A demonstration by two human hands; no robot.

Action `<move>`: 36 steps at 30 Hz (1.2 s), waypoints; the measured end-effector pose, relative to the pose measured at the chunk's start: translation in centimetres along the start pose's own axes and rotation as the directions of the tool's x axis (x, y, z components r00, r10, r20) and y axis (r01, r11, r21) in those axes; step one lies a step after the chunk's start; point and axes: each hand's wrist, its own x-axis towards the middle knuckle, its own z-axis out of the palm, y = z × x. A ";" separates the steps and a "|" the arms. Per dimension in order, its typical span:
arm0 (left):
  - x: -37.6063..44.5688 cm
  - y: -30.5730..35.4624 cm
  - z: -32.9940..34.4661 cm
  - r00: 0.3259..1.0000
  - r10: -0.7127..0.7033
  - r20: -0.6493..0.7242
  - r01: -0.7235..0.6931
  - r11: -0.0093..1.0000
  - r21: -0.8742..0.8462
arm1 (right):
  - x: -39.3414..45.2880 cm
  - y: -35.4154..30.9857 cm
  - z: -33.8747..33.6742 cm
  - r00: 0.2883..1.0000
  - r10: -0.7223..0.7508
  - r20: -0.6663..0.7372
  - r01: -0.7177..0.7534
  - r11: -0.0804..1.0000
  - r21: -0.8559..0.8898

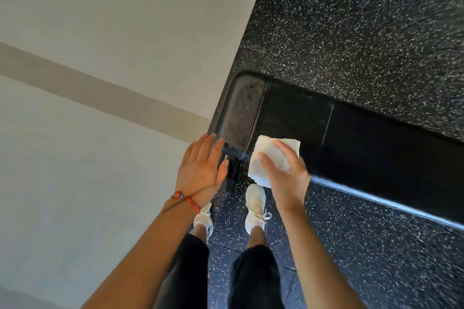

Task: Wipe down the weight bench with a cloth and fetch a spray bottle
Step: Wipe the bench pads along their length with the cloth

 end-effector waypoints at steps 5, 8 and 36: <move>3.2 -1.0 4.3 0.997 -0.075 0.010 0.075 0.997 -0.023 | 4.4 2.8 2.9 0.997 -0.075 0.018 0.075 0.995 -0.059; 4.9 -1.9 7.4 0.994 -0.108 0.001 0.108 0.993 -0.037 | 6.7 4.7 5.0 0.985 -0.167 0.040 0.170 0.979 -0.116; 6.9 -7.4 12.5 0.994 -0.031 -0.106 0.023 0.997 -0.072 | 8.4 6.5 12.3 0.901 -0.423 0.100 0.410 0.752 -0.516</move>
